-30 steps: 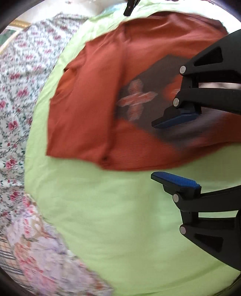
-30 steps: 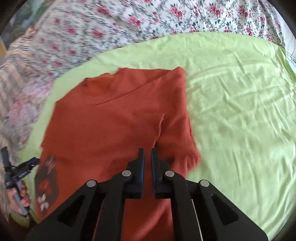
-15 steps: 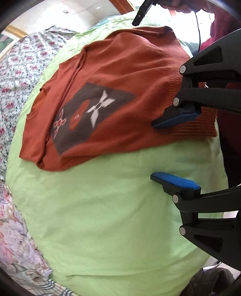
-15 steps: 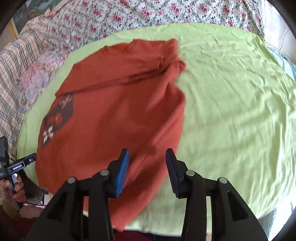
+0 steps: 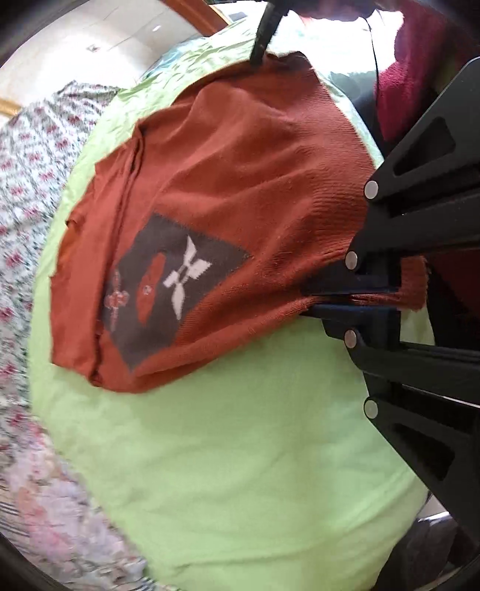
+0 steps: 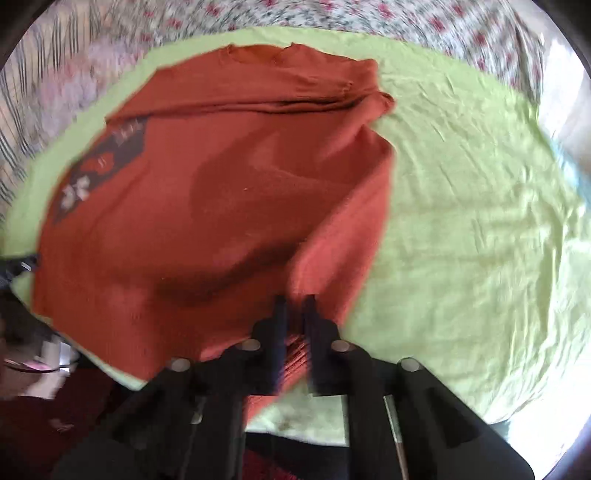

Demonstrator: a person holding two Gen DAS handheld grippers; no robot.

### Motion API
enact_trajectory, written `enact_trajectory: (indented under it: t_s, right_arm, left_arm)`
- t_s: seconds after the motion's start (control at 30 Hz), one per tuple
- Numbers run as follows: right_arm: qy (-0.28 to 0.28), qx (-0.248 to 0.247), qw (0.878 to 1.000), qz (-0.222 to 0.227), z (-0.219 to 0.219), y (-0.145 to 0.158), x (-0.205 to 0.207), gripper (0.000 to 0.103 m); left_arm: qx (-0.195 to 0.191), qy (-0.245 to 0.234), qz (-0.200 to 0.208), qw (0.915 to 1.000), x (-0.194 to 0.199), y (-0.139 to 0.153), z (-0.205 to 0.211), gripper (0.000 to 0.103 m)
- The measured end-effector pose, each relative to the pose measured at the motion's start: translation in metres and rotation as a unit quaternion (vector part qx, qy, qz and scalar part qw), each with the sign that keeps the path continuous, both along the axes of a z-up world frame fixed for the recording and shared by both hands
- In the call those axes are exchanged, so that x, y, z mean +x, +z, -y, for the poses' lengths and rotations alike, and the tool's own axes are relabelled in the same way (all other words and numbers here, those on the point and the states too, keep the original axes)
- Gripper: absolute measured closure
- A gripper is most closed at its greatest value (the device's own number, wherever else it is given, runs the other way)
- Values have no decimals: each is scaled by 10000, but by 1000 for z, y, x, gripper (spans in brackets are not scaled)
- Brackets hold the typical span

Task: Fold small clothes
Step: 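Grasp the ribbed sweater hem with the left tool while the right tool grasps it too, then lift the hem with both tools and fold it over toward the collar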

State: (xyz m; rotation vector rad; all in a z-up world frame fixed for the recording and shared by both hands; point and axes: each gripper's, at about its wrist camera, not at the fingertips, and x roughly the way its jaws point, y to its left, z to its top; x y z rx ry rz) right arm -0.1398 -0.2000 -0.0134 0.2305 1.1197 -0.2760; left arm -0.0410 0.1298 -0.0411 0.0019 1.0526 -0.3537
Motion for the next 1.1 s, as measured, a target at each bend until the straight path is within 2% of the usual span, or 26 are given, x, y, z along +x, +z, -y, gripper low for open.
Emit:
enact_trajectory:
  t_s: [0.07, 0.13, 0.2, 0.3, 0.33, 0.37, 0.43, 0.47, 0.53, 0.63, 0.67, 0.7, 0.73, 0.77, 0.8, 0.93, 1.03, 1.1]
  right_arm:
    - [-224, 647, 9971, 342, 30, 18, -25, 96]
    - [-484, 1366, 9873, 658, 61, 30, -54, 96]
    - [-564, 1739, 9800, 782, 80, 29, -75, 96]
    - [-699, 2024, 9735, 800, 91, 14, -88, 96]
    - [-740, 2191, 9692, 844, 93, 8, -90, 95]
    - [-781, 2207, 9685, 846, 93, 4, -92, 92]
    - [-720, 2126, 9714, 776, 87, 0, -92, 92]
    - [-667, 2162, 9708, 801, 85, 0, -93, 84]
    - [-584, 2278, 9671, 974, 86, -1, -94, 69]
    - [-541, 2453, 9627, 1009, 88, -9, -84, 68]
    - [-518, 2512, 9610, 1033, 87, -13, -81, 68]
    - [-465, 2561, 9597, 1059, 84, -15, -78, 68]
    - [-419, 2557, 9600, 1059, 81, -16, -75, 71]
    - [-375, 2495, 9620, 1049, 79, -16, -73, 79]
    - [-346, 2512, 9617, 1043, 78, -16, -73, 94]
    - [-397, 2718, 9492, 1534, 94, -4, -88, 95]
    - [-502, 2653, 9511, 1499, 105, -5, -94, 97]
    - [-421, 2835, 9480, 1381, 106, -13, -90, 97]
  left_arm:
    - [-100, 10, 118, 9999, -8, 14, -12, 102]
    - [-238, 35, 174, 9996, -13, 24, -24, 102]
    - [-350, 76, 69, 9993, -11, 22, -33, 101]
    - [-386, 203, -251, 9987, -7, 6, -41, 97]
    - [-423, 251, -384, 9981, -5, 0, -44, 90]
    - [-533, 299, -541, 9967, -3, -7, -47, 77]
    - [-769, 390, -762, 9934, 0, -17, -49, 59]
    - [-893, 383, -804, 9920, 0, -19, -48, 57]
    - [-1106, 320, -858, 9896, 3, -25, -44, 57]
    - [-1274, 211, -812, 9883, 11, -29, -31, 61]
    - [-1264, 195, -734, 9891, 11, -28, -26, 83]
    - [-1255, 147, -695, 9895, 13, -27, -22, 94]
    - [-1249, 111, -688, 9897, 13, -26, -19, 94]
    - [-1190, 91, -593, 9911, 12, -22, -16, 94]
    - [-1120, 57, -480, 9925, 6, -15, -16, 95]
    - [-1125, 27, 20, 9936, -13, 12, -37, 95]
    - [-1276, 20, -29, 9918, -10, 10, -49, 96]
    - [-1364, 29, -242, 9904, -3, 1, -50, 95]
